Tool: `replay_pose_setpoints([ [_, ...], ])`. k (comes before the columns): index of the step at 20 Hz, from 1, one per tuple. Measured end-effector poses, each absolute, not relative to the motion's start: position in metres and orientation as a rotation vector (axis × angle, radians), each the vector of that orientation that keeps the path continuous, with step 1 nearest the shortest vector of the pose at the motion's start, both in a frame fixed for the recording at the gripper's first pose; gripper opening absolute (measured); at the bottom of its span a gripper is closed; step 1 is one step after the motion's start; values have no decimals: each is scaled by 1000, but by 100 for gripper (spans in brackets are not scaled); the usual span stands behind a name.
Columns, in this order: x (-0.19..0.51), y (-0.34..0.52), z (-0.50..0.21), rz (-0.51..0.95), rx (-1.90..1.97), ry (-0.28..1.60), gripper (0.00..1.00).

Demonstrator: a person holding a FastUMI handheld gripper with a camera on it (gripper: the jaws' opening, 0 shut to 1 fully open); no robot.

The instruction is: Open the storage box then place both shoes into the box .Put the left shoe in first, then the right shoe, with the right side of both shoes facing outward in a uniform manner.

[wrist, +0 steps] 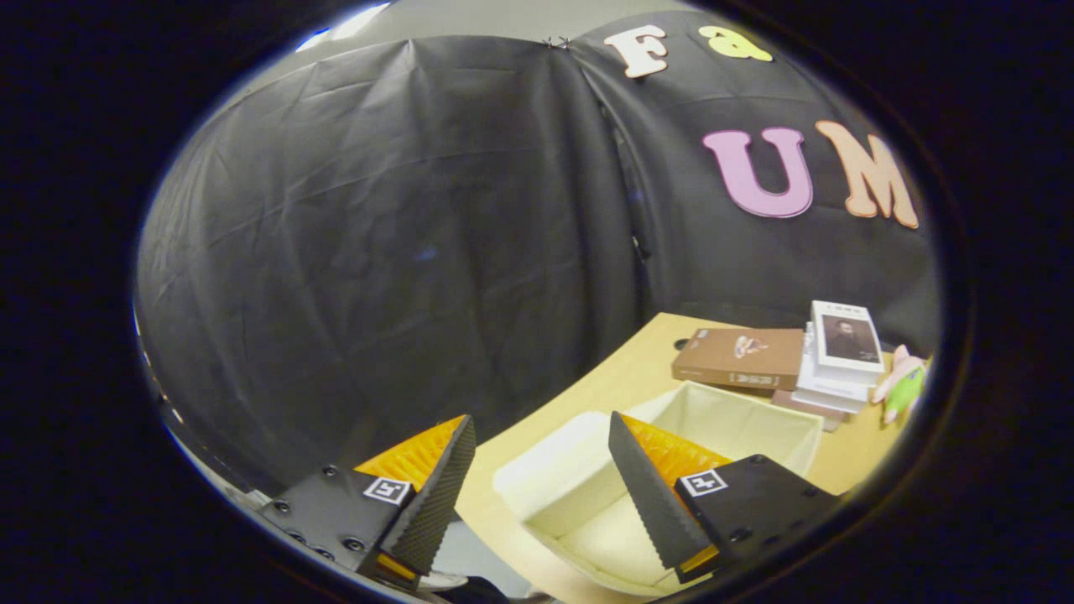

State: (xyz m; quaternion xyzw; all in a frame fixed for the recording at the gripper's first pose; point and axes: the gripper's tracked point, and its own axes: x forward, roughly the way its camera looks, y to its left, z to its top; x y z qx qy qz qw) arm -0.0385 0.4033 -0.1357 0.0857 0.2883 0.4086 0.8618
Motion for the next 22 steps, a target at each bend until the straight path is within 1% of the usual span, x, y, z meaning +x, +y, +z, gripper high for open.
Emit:
replay_pose_setpoints([
  [10,-2,243,-164,603,97,597,100],
  [14,-1,177,-178,502,79,633,100],
  [22,-7,99,-219,403,64,707,100],
])
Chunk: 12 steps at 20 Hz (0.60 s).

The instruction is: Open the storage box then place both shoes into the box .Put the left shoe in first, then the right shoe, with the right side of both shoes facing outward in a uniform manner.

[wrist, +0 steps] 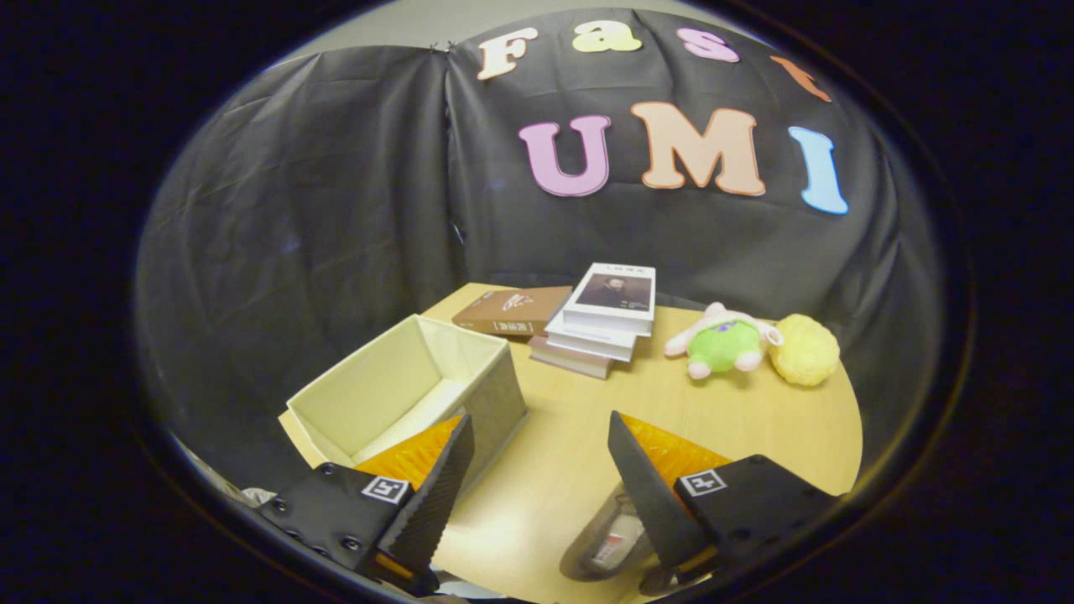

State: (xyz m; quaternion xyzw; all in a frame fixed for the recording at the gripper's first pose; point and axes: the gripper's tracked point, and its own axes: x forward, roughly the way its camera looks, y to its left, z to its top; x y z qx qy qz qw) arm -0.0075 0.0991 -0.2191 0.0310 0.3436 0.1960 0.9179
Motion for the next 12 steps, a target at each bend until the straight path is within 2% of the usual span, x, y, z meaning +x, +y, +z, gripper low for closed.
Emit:
replay_pose_setpoints([
  [12,-52,15,-325,294,79,935,100],
])
